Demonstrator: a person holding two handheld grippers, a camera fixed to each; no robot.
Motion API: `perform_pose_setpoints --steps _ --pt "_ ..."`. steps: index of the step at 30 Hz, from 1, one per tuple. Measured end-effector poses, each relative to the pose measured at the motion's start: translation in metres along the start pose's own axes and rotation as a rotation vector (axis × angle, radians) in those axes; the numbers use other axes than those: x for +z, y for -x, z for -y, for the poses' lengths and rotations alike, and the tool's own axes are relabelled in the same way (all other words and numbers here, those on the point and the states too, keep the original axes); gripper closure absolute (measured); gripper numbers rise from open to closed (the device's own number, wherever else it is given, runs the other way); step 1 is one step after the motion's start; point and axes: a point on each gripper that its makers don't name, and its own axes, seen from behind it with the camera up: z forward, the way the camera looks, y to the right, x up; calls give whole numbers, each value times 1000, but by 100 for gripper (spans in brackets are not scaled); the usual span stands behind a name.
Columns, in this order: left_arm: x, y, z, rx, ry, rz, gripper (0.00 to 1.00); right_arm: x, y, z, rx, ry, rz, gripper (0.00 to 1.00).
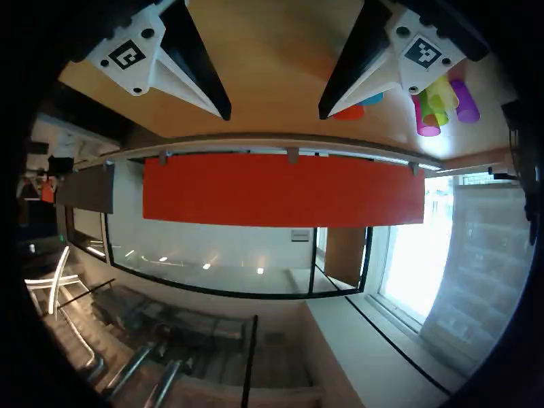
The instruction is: Pour water
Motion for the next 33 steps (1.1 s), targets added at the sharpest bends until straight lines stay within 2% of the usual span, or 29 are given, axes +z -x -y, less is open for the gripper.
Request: perform_pose_setpoints --steps 5,12,17,23,33 --pt "3 -16 5 12 -1 13 9 3 -18 2 -26 -12 17 0" --pt "10 -44 8 34 5 19 9 9 -50 1 -4 -23 35 0" --pt "16 -67 6 50 24 14 9 14 -78 2 15 -39 28 0" --pt "22 -86 4 50 33 20 10 20 -106 3 9 -59 16 0" --pt "33 -127 -1 38 65 17 9 30 -133 7 -14 -70 26 0"
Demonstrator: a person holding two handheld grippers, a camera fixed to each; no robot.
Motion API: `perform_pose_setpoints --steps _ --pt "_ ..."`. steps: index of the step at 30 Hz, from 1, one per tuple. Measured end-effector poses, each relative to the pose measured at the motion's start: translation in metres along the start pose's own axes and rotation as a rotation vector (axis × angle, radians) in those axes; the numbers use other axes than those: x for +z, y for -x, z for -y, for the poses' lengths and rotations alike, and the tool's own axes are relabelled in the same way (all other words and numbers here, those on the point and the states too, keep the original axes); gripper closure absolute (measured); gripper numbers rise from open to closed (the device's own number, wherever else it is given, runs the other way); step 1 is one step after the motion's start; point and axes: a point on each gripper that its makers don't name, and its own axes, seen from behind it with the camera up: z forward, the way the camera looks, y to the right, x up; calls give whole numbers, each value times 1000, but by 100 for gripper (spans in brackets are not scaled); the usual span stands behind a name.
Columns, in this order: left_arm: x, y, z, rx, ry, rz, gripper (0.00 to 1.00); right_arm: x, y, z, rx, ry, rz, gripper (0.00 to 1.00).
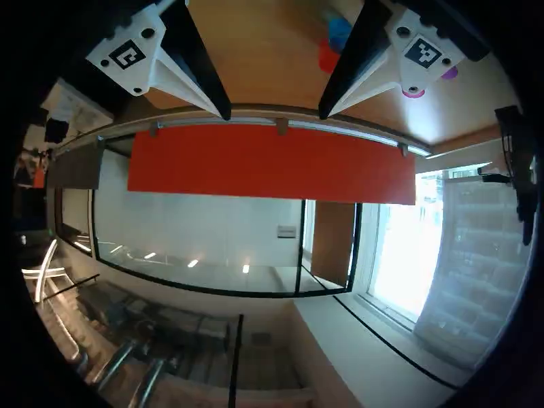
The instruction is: Pour water
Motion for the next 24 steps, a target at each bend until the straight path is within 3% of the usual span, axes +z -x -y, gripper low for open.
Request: perform_pose_setpoints --steps 9,24 --pt "11 -27 -5 5 33 -2 9 8 -16 7 -35 -12 -13 0" --pt "23 -30 -12 74 89 14 9 17 -10 16 -77 -77 24 0"
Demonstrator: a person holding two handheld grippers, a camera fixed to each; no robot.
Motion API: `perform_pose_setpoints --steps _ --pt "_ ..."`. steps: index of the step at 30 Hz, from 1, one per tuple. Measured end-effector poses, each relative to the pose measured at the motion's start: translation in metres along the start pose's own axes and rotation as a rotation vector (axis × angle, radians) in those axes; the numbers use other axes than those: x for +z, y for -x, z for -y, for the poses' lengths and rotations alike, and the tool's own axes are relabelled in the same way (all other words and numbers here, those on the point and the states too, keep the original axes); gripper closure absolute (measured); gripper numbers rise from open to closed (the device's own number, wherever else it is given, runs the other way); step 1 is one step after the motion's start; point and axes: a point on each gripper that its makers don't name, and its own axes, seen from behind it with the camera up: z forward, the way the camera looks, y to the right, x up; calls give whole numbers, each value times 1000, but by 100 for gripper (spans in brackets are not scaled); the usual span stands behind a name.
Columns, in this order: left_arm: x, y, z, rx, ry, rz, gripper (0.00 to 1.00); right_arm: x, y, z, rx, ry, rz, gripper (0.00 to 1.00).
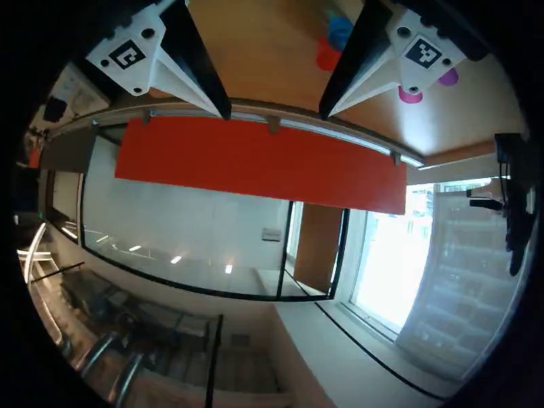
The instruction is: Pour water
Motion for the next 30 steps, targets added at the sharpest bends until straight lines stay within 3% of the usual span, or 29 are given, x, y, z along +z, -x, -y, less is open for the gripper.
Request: perform_pose_setpoints --steps 14,23,30 --pt "6 -2 -8 91 89 37 9 1 -5 24 -124 -147 51 0" --pt "7 6 -35 105 221 88 9 4 -2 35 -159 -225 92 0" --pt "12 20 -51 153 296 150 9 2 4 48 -212 -307 129 0"
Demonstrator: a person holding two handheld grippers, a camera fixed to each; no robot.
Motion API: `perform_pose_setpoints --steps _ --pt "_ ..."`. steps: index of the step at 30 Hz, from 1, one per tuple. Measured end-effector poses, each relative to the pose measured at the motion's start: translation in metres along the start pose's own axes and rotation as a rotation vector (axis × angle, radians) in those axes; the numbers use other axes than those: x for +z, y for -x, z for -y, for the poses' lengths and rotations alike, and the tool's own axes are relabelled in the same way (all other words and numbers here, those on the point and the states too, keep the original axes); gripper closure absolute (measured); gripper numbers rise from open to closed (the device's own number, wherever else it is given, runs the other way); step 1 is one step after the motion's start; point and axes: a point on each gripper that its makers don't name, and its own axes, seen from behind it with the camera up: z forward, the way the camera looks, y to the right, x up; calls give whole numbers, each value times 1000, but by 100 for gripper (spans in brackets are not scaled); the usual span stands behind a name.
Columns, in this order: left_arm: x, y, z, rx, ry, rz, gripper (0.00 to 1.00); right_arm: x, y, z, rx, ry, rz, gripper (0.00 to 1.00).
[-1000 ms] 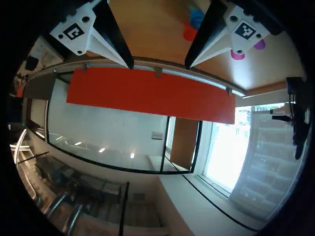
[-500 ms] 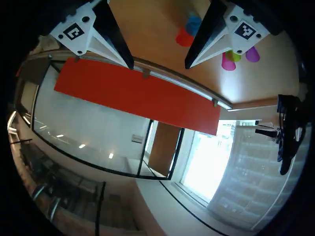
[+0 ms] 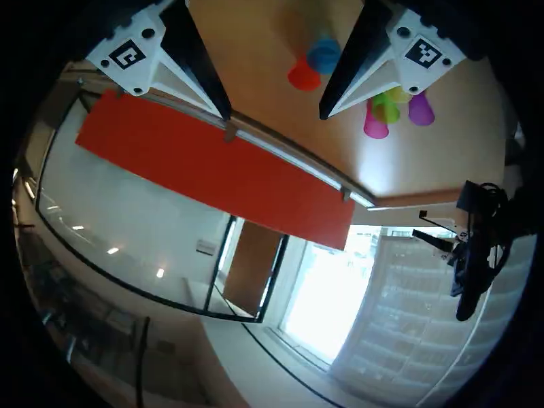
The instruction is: Pour water
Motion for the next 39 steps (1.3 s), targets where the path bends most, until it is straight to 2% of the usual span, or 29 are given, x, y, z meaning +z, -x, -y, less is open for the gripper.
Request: perform_pose_setpoints --steps 9,15,24,39 --pt "10 7 -13 5 87 44 9 3 2 8 -13 -69 45 0" --pt "15 13 -21 21 142 78 9 6 4 13 -53 -111 79 0" --pt "22 20 -42 37 255 116 9 10 13 25 -55 -195 139 0" --pt "28 34 -55 76 366 177 9 15 30 39 -54 -280 207 0"
